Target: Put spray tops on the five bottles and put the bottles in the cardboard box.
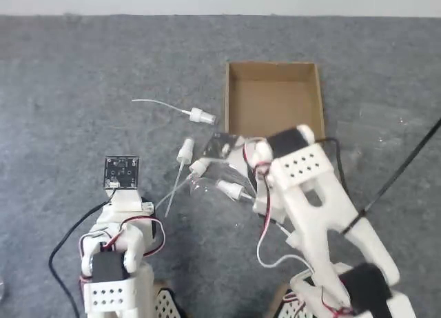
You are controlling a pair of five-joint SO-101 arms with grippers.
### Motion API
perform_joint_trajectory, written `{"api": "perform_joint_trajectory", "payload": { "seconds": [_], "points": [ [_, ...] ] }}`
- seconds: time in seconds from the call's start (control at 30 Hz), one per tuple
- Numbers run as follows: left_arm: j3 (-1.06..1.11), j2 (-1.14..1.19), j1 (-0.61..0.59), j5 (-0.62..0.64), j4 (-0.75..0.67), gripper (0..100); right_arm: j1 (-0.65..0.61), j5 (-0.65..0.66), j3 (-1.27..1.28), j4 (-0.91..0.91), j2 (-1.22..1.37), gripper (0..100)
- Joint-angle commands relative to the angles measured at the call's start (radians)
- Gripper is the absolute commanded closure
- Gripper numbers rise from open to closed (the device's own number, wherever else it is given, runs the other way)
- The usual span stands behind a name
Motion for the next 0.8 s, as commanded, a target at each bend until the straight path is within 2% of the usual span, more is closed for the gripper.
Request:
{"api": "perform_joint_trajectory", "payload": {
  "seconds": [0.0, 0.27, 0.7, 0.77],
  "points": [
    [-0.007, -0.015, -0.003, 0.008, -0.003, 99, 0.005, 0.020, 0.144, -0.102, -0.081, 79.8],
    [-0.007, -0.015, -0.003, 0.008, -0.003, 99, 0.008, 0.020, 0.336, -0.305, -0.076, 79.9],
    [-0.007, -0.015, -0.003, 0.008, -0.003, 99, 0.010, 0.020, 0.509, -0.487, -0.074, 80.1],
    [-0.007, -0.015, -0.003, 0.008, -0.003, 99, 0.010, 0.020, 0.511, -0.484, -0.074, 82.6]
  ]
}}
